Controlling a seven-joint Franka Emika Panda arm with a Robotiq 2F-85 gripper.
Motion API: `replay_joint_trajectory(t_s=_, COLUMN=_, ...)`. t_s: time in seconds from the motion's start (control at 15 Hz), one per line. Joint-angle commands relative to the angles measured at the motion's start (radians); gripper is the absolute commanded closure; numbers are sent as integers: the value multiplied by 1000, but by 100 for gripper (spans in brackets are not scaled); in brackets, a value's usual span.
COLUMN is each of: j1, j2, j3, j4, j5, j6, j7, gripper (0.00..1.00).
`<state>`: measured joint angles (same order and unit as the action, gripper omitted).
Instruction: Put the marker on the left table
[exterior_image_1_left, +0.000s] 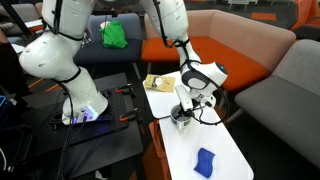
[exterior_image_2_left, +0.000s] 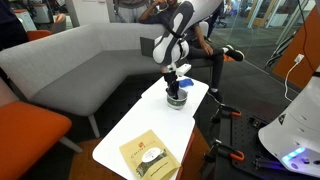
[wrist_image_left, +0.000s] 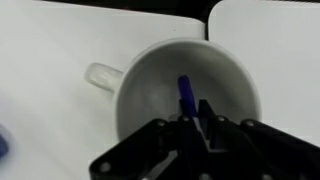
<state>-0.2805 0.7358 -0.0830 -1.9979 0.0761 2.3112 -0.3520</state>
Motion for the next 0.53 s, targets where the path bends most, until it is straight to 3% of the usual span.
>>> replay_joint_trajectory(t_s=0.0, j1=-23, j2=-23, j3=20, j4=-25, j5=17, j6=28, j7=12, gripper=98)
replay_joint_trajectory(t_s=0.47, j1=10, j2=-177, j3=3, j4=-139, j5=-32, j6=3, j7=15, gripper=96)
